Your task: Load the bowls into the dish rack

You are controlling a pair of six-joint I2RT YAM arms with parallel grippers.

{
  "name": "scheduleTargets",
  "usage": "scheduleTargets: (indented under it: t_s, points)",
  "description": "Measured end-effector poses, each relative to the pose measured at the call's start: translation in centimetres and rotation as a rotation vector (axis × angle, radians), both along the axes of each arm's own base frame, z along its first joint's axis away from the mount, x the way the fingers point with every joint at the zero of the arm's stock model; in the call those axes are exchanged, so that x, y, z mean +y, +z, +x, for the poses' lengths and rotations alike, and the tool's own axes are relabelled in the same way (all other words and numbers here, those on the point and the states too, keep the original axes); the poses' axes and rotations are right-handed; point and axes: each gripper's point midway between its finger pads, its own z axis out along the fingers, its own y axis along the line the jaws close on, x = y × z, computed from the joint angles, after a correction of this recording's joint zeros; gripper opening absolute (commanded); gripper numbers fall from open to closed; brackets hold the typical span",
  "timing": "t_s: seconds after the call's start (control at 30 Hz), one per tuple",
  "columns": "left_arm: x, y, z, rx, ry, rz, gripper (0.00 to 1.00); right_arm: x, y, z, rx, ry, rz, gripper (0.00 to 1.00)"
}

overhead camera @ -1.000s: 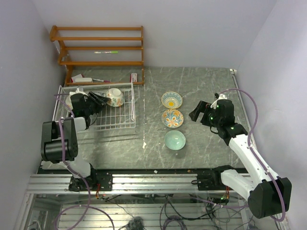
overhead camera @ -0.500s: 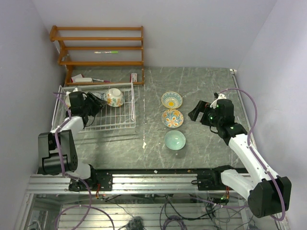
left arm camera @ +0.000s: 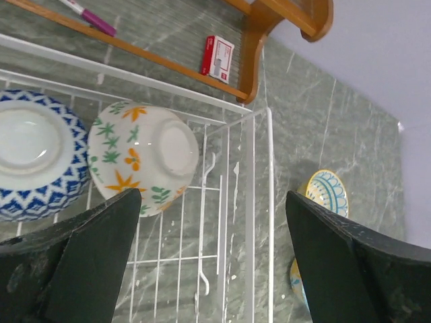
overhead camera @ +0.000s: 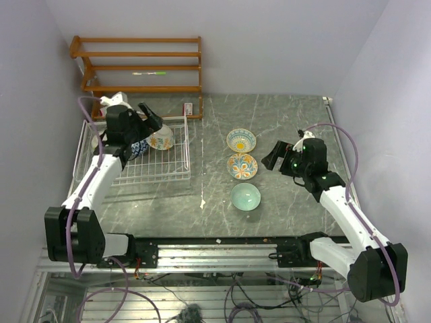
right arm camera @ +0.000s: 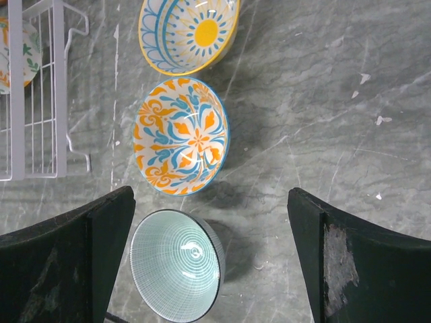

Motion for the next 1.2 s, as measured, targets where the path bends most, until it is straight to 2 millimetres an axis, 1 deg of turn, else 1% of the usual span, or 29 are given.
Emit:
scheduleTargets:
  t_s: [0.07,0.13,0.27,0.4,0.5,0.6,0.73,0.8,0.93,1.07,1.2]
  points:
    - [-1.1,0.0,0.4,0.006,-0.021,0.037,0.99,0.2,-0.1,-0.1,0.004,0.010,0.005,0.98]
    - [-2.2,-0.6,1.1,0.027,-0.040,0.081,0.99,0.3,0.0,-0.1,0.005,0.017,0.009,0.99]
    - [-3.4,-2.8,2.6,0.102,-0.054,0.184,0.99,0.6,0.5,0.0,-0.005,0.031,0.019,1.00]
    - [-4.2,-4.4,3.7,0.158,-0.038,0.303,0.99,1.0,0.7,-0.1,-0.006,0.053,0.031,1.00]
    - [-5.0,-4.7,3.9,0.180,-0.025,0.396,1.00,1.2,0.6,-0.2,-0.001,0.065,0.038,1.00]
    - [-5.4,-4.4,4.1,0.186,-0.003,0.478,0.98,1.4,0.5,-0.3,0.006,0.073,0.042,1.00]
    - [-5.7,-3.4,5.1,0.186,0.042,0.583,0.97,1.5,0.1,-0.2,0.016,0.084,0.043,1.00]
    - [-5.7,-3.6,5.3,0.197,0.059,0.620,0.97,1.6,0.0,-0.2,0.017,0.087,0.042,1.00]
    - [-5.4,-4.9,5.5,0.246,0.086,0.695,0.96,1.6,0.0,-0.1,0.014,0.092,0.039,1.00]
    - [-4.7,-6.5,5.1,0.299,0.098,0.748,0.95,1.6,-0.1,0.0,0.012,0.097,0.033,1.00]
    - [-4.6,-7.3,5.1,0.327,0.095,0.769,0.95,1.6,-0.2,0.0,0.013,0.099,0.029,1.00]
